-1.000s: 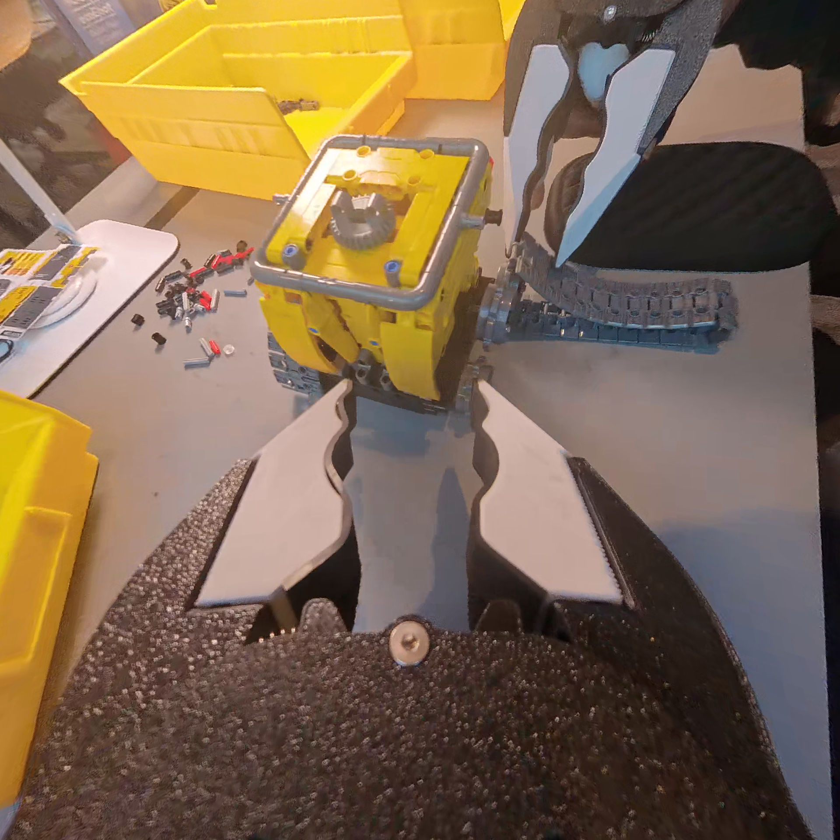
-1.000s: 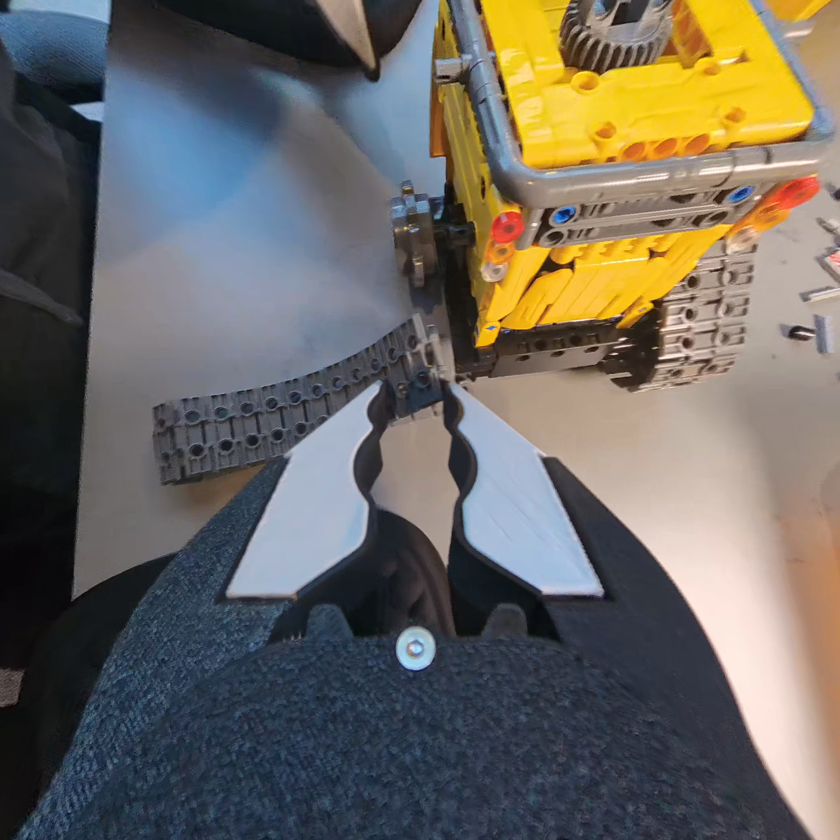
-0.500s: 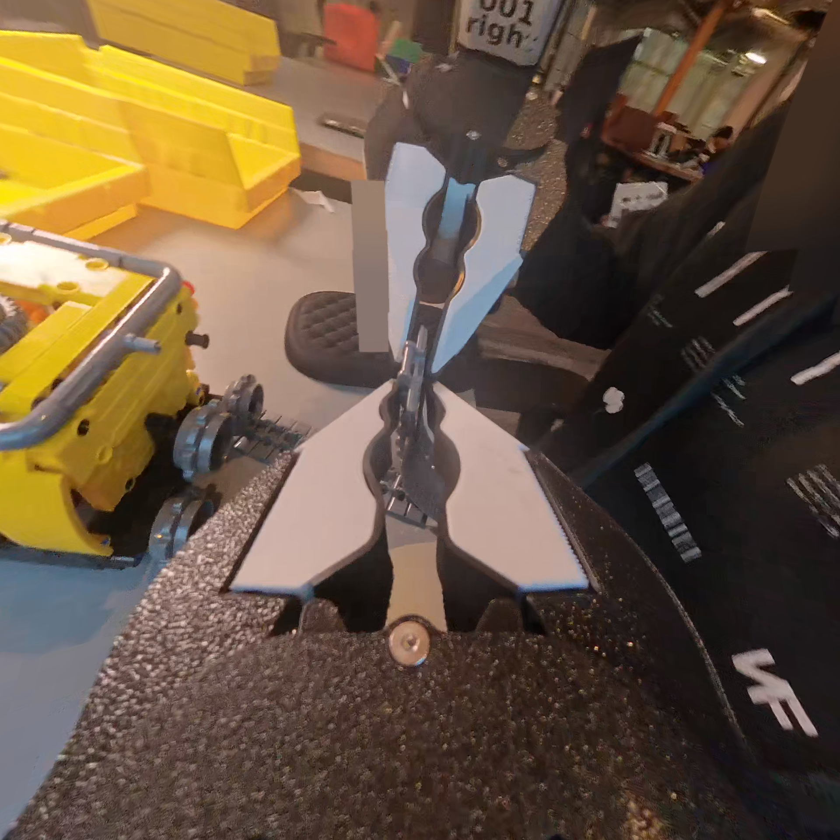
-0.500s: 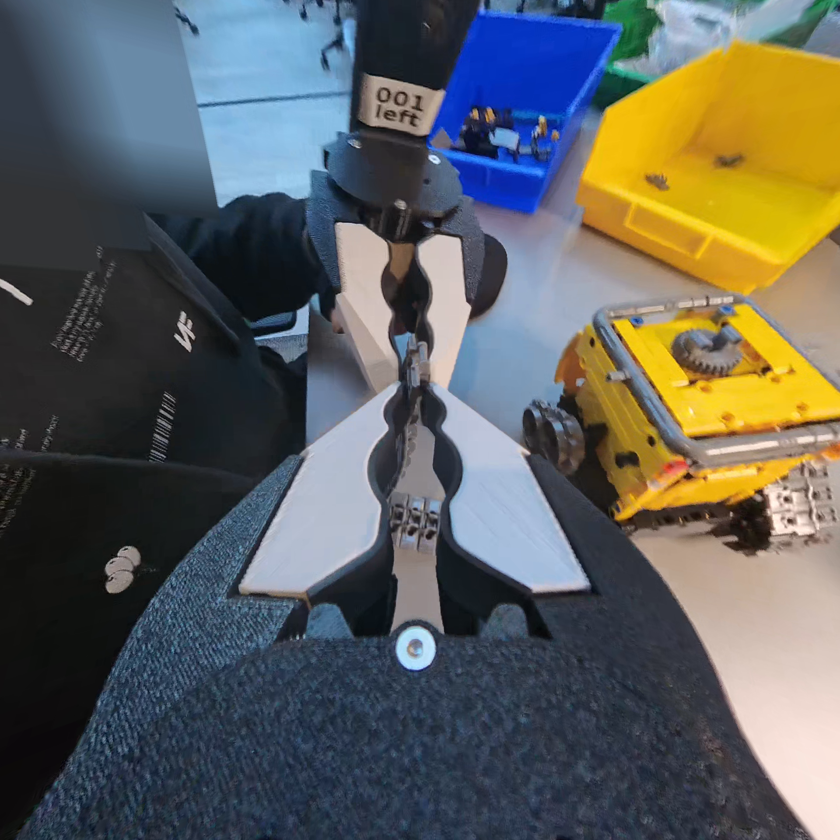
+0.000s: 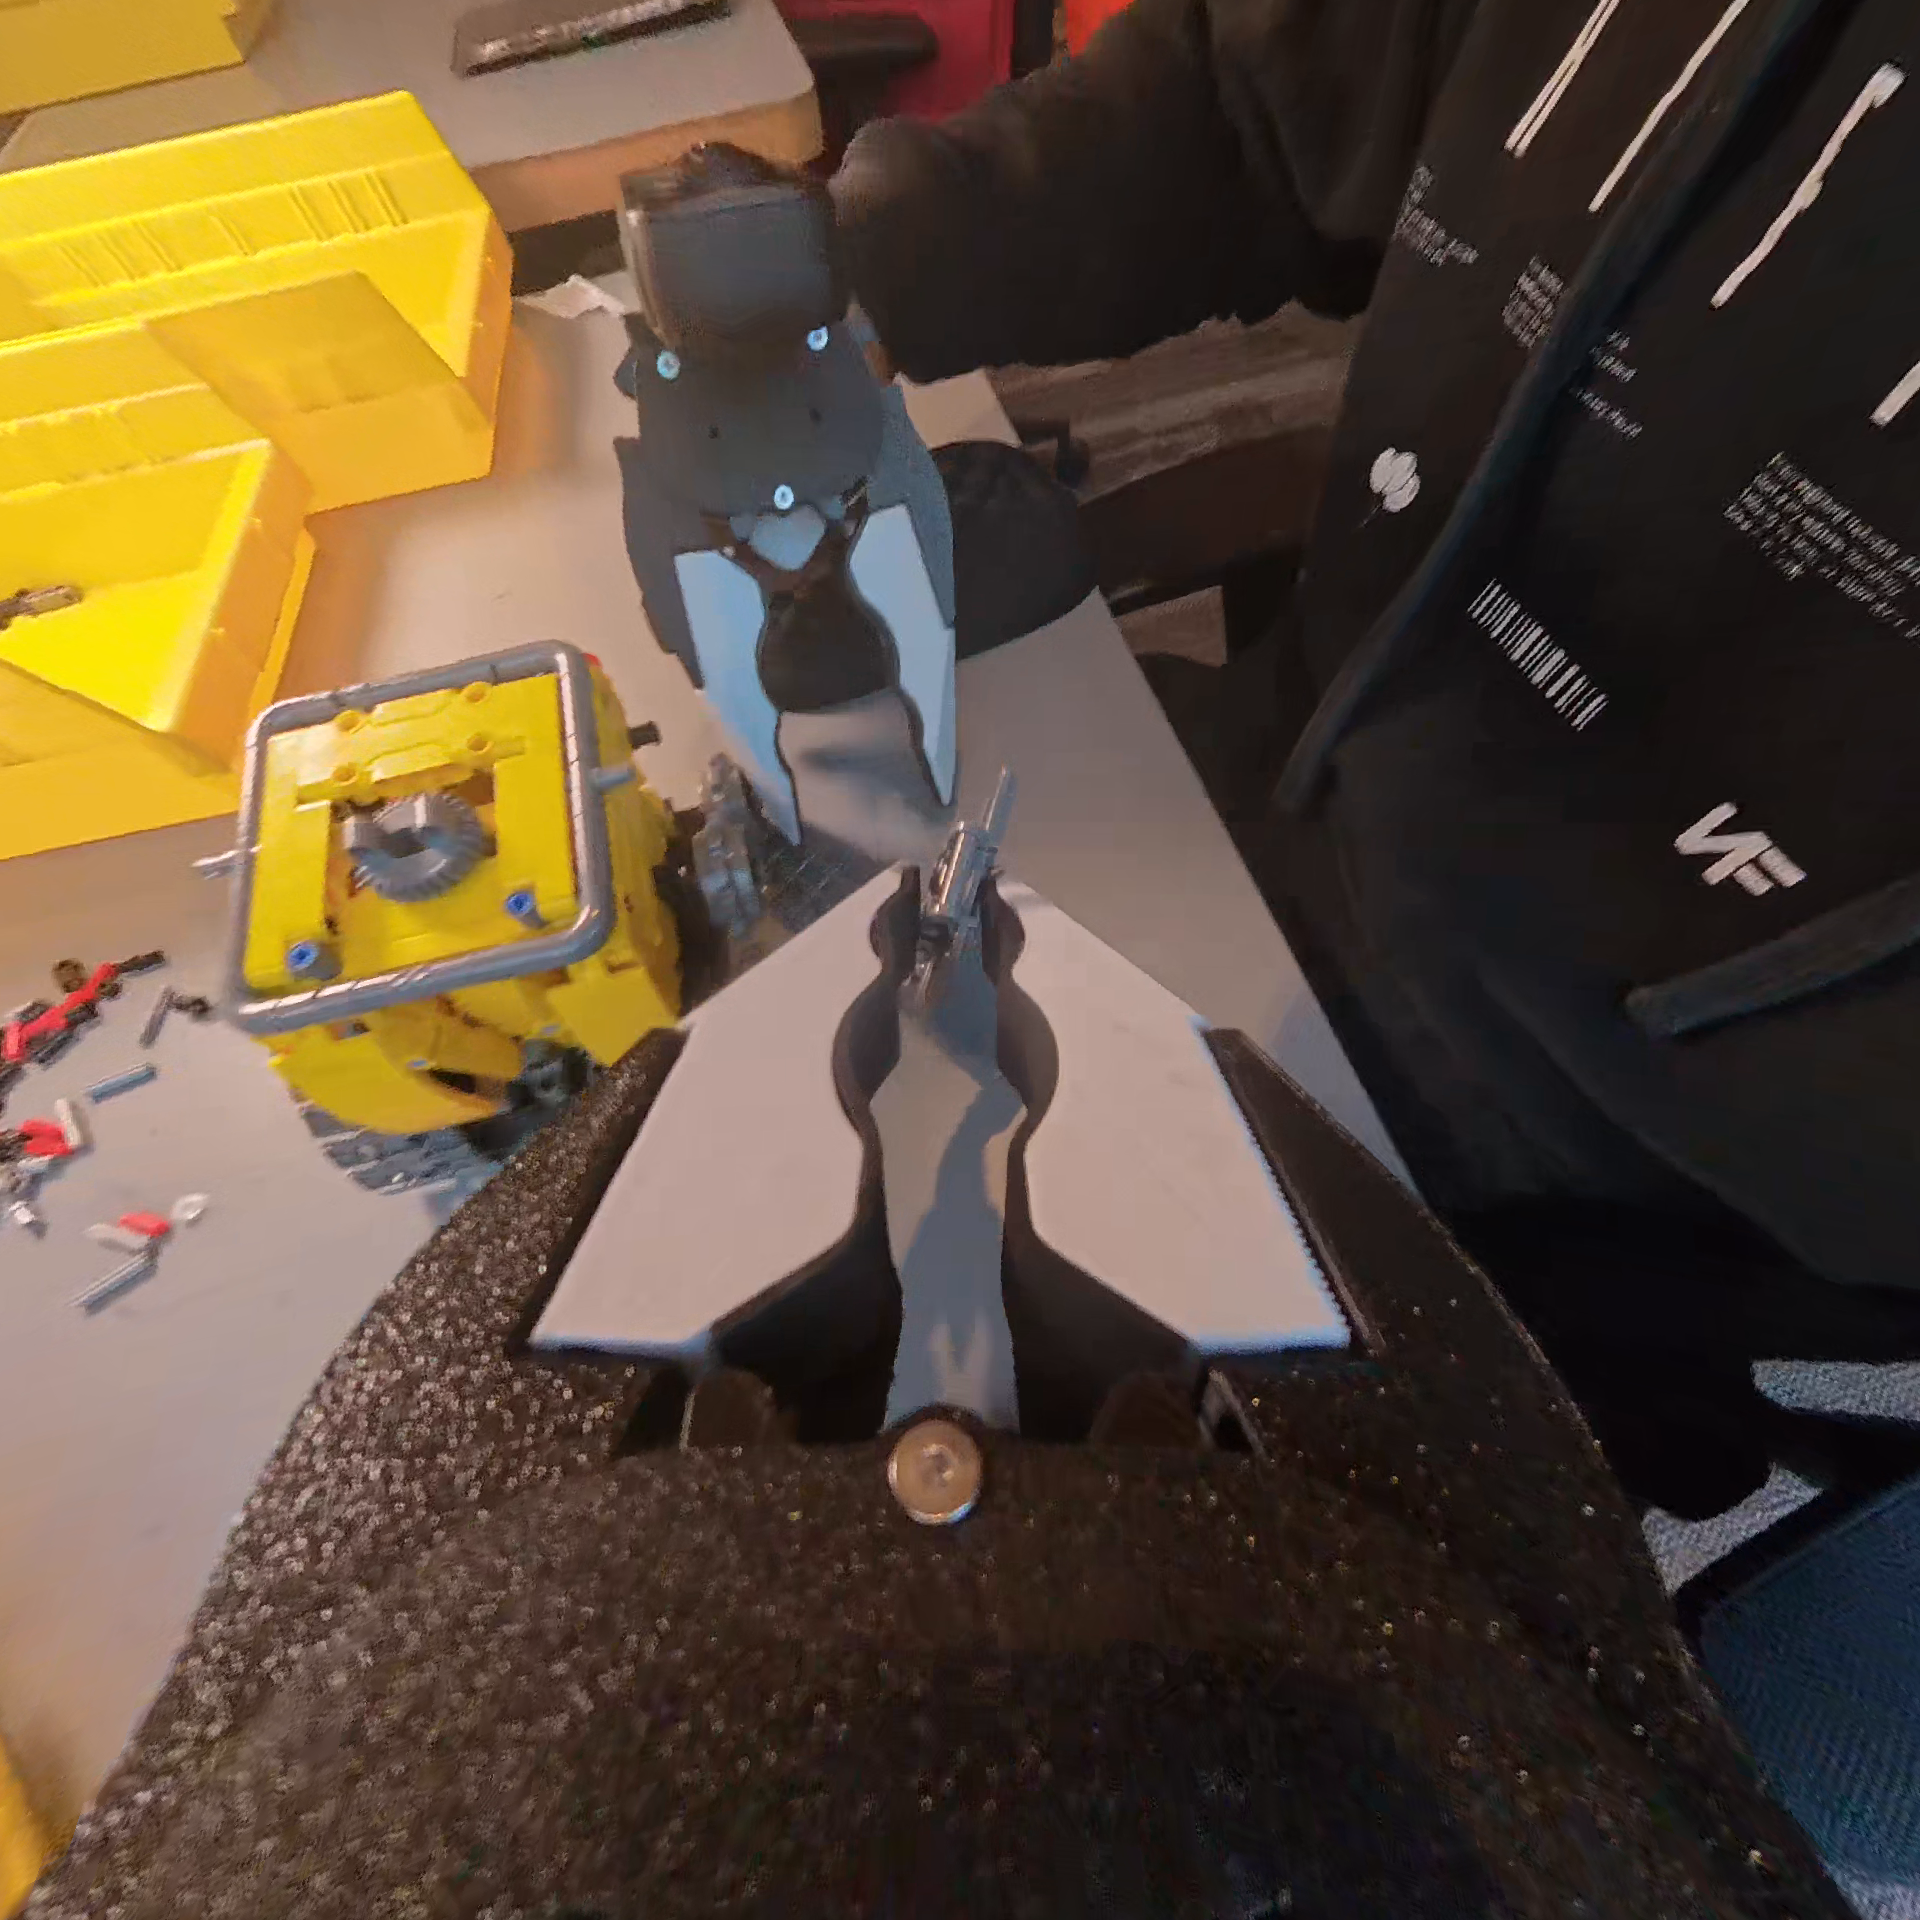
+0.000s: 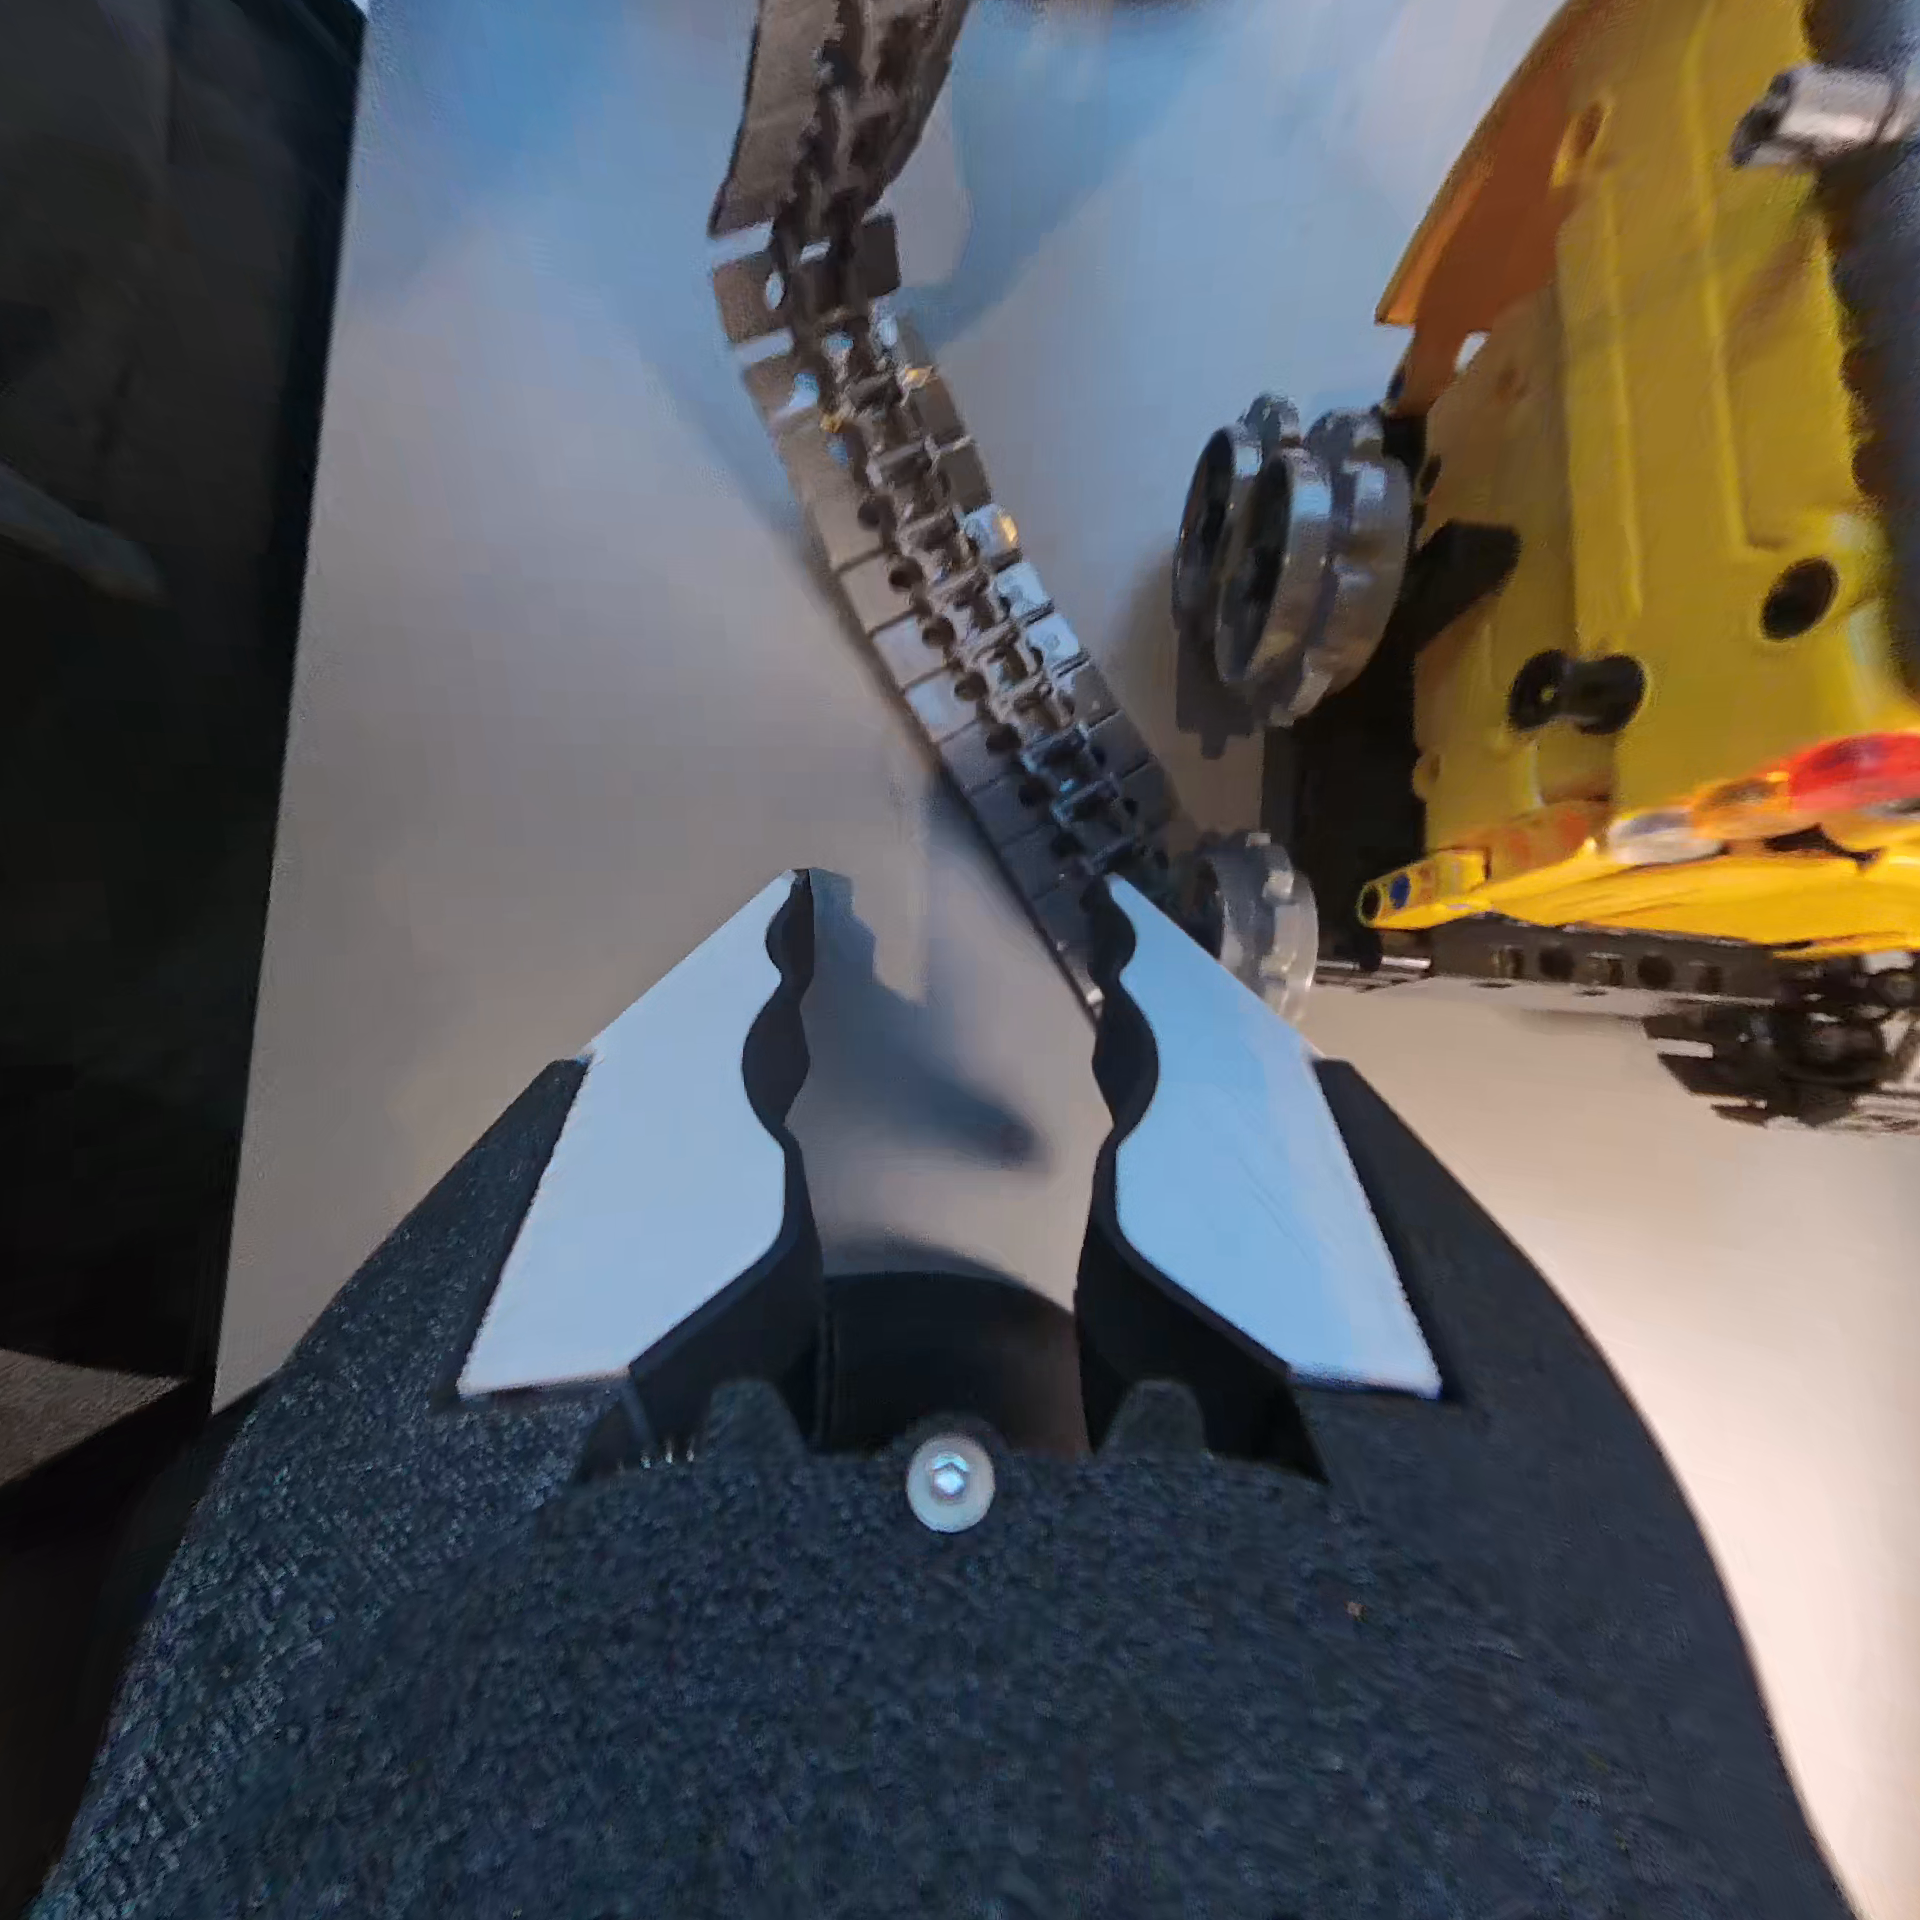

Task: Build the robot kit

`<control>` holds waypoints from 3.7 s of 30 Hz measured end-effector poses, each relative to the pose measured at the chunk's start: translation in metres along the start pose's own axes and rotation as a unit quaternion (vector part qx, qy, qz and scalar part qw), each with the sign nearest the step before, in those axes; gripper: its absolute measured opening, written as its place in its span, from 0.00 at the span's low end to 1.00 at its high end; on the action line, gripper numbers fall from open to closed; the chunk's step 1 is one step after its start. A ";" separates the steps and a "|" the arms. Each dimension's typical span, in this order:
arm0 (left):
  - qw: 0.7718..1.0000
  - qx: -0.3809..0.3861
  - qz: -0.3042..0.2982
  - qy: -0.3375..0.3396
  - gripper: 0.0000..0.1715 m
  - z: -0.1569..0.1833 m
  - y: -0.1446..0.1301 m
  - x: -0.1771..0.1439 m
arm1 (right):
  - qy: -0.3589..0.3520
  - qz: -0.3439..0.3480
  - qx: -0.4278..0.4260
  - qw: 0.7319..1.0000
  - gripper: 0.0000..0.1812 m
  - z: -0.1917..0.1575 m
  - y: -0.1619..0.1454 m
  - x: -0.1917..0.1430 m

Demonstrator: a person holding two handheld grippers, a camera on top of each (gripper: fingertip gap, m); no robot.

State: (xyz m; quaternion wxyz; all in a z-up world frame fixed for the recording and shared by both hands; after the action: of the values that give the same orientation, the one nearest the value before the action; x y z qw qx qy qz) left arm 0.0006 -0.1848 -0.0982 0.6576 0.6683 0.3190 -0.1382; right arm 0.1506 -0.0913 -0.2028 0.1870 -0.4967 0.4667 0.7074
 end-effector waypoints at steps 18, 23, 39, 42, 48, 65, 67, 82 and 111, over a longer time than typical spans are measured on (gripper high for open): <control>0.973 0.077 -0.137 0.169 0.06 -0.051 -0.063 -0.044 | -0.042 0.009 0.085 0.995 0.26 0.031 -0.025 -0.031; 0.956 0.141 -0.149 0.212 0.06 -0.040 -0.042 -0.049 | -0.033 0.074 0.094 0.992 0.11 0.043 -0.008 -0.027; 0.931 0.156 -0.175 0.279 0.05 -0.048 -0.076 -0.048 | 0.091 0.200 0.196 0.956 0.08 0.057 -0.013 -0.033; 0.938 0.159 -0.162 0.263 0.05 -0.046 -0.072 -0.045 | 0.084 0.187 0.181 0.962 0.08 0.057 -0.012 -0.032; 0.937 0.132 -0.198 0.257 0.07 -0.052 -0.089 -0.049 | 0.077 0.167 0.164 0.969 0.08 0.054 -0.011 -0.028; 0.941 -0.261 -0.173 0.127 0.32 -0.036 -0.102 0.046 | 0.056 0.204 0.152 0.965 0.08 0.065 -0.004 -0.034; 0.942 -0.236 -0.194 0.136 0.19 -0.044 -0.101 0.052 | 0.054 0.201 0.152 0.966 0.08 0.067 -0.004 -0.035; 0.965 -0.066 -0.255 -0.003 0.10 -0.055 -0.087 0.066 | 0.058 0.178 0.147 0.971 0.08 0.061 -0.015 -0.032; 0.971 -0.059 -0.228 -0.038 0.08 -0.055 -0.091 0.064 | 0.025 0.147 0.131 0.980 0.09 0.058 -0.015 -0.022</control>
State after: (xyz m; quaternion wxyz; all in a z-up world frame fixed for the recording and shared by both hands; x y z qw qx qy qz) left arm -0.0195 -0.1219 -0.2036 0.6588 0.5318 0.4457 -0.2907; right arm 0.1402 -0.0302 -0.1869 0.1332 -0.4116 0.6278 0.6470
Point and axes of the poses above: each gripper's, where its closed fingertips meet, x out along the fingers, y out of its top, z = x × y across the jaws, the point moved 5 cm from there along -x, back along the fingers, and after that the axes turned 8 degrees about -z, right-handed, at the moved point
